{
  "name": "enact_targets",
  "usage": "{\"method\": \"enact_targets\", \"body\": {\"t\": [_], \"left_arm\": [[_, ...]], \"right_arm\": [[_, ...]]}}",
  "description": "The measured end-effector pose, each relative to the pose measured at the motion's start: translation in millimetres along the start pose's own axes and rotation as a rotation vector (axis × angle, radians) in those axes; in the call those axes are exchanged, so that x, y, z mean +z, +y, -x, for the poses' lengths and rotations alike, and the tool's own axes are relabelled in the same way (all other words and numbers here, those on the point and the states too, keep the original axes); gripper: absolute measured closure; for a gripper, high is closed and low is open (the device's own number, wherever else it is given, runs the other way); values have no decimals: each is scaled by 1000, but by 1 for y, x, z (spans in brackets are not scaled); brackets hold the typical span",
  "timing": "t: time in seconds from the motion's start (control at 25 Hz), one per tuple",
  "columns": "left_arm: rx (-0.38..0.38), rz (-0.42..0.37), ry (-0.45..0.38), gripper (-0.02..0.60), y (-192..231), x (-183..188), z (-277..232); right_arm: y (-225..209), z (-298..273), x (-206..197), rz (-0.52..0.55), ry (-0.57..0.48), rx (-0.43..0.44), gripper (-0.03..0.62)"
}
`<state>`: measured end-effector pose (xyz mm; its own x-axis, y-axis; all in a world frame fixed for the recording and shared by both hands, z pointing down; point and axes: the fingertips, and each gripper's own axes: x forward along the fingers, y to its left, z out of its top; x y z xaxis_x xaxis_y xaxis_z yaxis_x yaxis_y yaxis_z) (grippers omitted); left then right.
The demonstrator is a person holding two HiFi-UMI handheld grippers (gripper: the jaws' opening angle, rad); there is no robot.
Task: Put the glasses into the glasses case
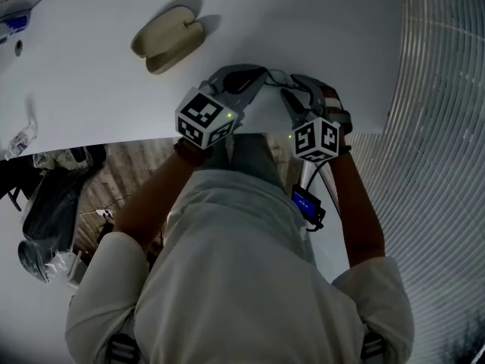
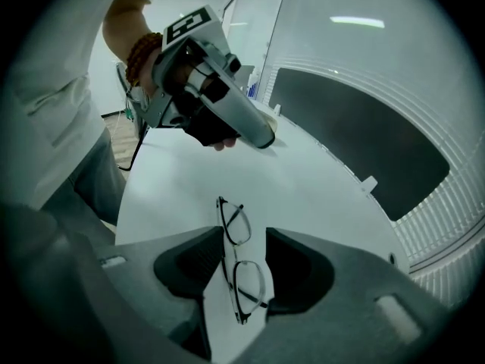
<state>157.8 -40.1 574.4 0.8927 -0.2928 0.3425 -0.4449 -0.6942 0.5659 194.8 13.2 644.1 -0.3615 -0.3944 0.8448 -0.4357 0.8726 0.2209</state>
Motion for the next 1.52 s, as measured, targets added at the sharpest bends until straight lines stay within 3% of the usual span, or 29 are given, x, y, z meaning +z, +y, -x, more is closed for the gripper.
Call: {"method": "enact_targets", "body": {"t": [0.6, 0.76, 1.28, 1.32, 1.36, 1.52], "left_arm": [[23, 37, 9, 578, 11, -17, -4], [25, 37, 12, 580, 11, -21, -2], [26, 16, 1, 578, 0, -12, 12], [25, 16, 0, 578, -1, -12, 14], [25, 15, -1, 580, -3, -12, 15], [27, 11, -7, 580, -5, -8, 18]], "right_arm": [[2, -25, -21, 43, 18, 79, 421], [8, -26, -21, 82, 18, 110, 461], [6, -7, -11, 99, 5, 67, 484], [5, -5, -10, 101, 2, 57, 547], [4, -3, -9, 100, 1, 51, 572], [1, 1, -7, 89, -1, 40, 577]]}}
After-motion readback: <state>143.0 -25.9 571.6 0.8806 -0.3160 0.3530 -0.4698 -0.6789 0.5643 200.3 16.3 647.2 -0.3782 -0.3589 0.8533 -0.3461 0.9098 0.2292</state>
